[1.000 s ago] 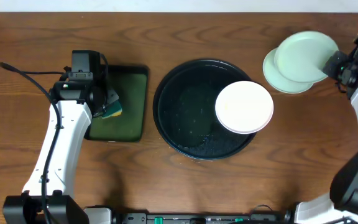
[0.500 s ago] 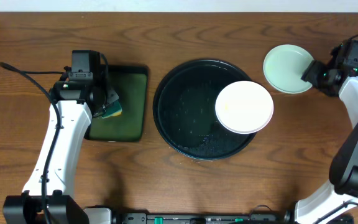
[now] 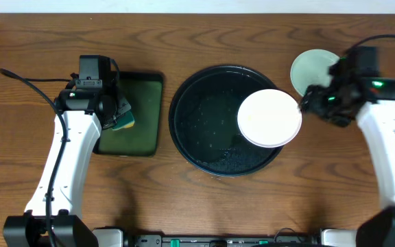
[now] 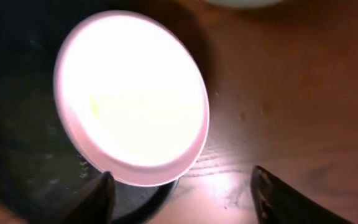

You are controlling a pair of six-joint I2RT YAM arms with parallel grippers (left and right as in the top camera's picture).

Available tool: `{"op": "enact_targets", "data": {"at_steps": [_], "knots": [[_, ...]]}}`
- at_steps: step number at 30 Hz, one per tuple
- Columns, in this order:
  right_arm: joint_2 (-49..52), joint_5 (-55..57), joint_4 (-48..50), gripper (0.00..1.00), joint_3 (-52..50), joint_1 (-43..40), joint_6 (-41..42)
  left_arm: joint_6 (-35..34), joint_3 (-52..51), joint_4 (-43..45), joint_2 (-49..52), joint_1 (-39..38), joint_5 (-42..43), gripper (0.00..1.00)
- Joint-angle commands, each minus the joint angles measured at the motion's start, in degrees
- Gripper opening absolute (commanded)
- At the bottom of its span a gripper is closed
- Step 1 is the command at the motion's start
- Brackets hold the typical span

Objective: Clean dirty plates on tray and stack at the side
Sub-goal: 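Stack the green plate on the plate at upper right, release, then grasp the white plate rim on the black tray with the right gripper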

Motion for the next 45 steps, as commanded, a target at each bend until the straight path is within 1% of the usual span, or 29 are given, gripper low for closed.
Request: {"op": "enact_targets", "data": {"at_steps": [1, 3, 5, 8, 11, 13, 15, 16, 17, 19, 21, 24, 26, 30, 32, 39, 41, 45], "knots": [[3.34, 16.31, 0.17, 0.64, -3.19, 6.03, 8.20, 0.39, -0.13, 0.20, -0.02, 0.20, 0.15, 0.07], [5.07, 22.88, 0.26, 0.64, -4.44, 7.48, 11.76, 0.39, -0.13, 0.15, -0.02, 0.20, 0.15, 0.08], [6.84, 24.94, 2.05, 0.63, -5.22, 7.76, 11.80, 0.39, -0.13, 0.07, -0.02, 0.20, 0.15, 0.07], [10.12, 23.91, 7.65, 0.53, -5.97, 7.41, 8.37, 0.37, -0.13, 0.09, -0.02, 0.20, 0.17, 0.07], [13.81, 19.98, 12.57, 0.49, -5.97, 7.10, 3.61, 0.39, -0.13, 0.22, -0.02, 0.20, 0.17, 0.07], [15.80, 18.75, 14.91, 0.45, -5.97, 7.08, 2.27, 0.39, -0.13, 0.17, -0.02, 0.20, 0.15, 0.08], [16.98, 17.29, 16.15, 0.37, -5.97, 6.97, 1.75, 0.39, -0.13, 0.20, -0.02, 0.20, 0.15, 0.07], [17.29, 16.48, 16.41, 0.30, -5.97, 6.97, 1.66, 0.39, -0.13, 0.20, -0.02, 0.20, 0.15, 0.08], [17.35, 15.67, 16.61, 0.26, -5.97, 6.97, 1.38, 0.39, -0.13, 0.20, -0.02, 0.20, 0.15, 0.07], [17.31, 14.62, 16.76, 0.12, -5.88, 6.99, 0.70, 0.39, -0.13, 0.20, -0.02, 0.20, 0.15, 0.07], [17.31, 14.45, 16.41, 0.01, -5.49, 6.99, 0.13, 0.37, -0.13, 0.22, -0.02, 0.20, 0.15, 0.07], [17.05, 12.39, 12.74, 0.01, -2.64, 7.17, -1.79, 0.37, -0.13, 0.33, -0.02, 0.20, 0.17, 0.07], [16.55, 8.44, 11.28, 0.01, -0.61, 7.74, -3.96, 0.37, -0.13, 0.85, -0.02, 0.20, 0.17, 0.07], [16.02, -4.22, 11.96, 0.01, 2.62, 10.08, -7.19, 0.37, -0.13, 2.16, 0.09, 0.20, 0.76, 0.07], [16.02, -7.82, 13.38, 0.01, 2.84, 11.61, -7.65, 0.33, -0.13, 2.40, 0.44, 0.17, 0.79, 0.07], [18.36, -6.51, 14.91, 0.01, 2.73, 15.82, -6.62, 0.20, -0.13, 3.23, 4.28, 0.15, 0.79, 0.07], [20.50, -7.28, 15.67, 0.01, 2.73, 16.06, -4.70, 0.22, -0.13, 4.13, 5.42, 0.15, 0.76, 0.07], [25.81, -7.72, 16.59, 0.01, 2.73, 16.11, -4.33, 0.13, -0.13, 7.54, 7.69, 0.15, 0.74, 0.08]]}}
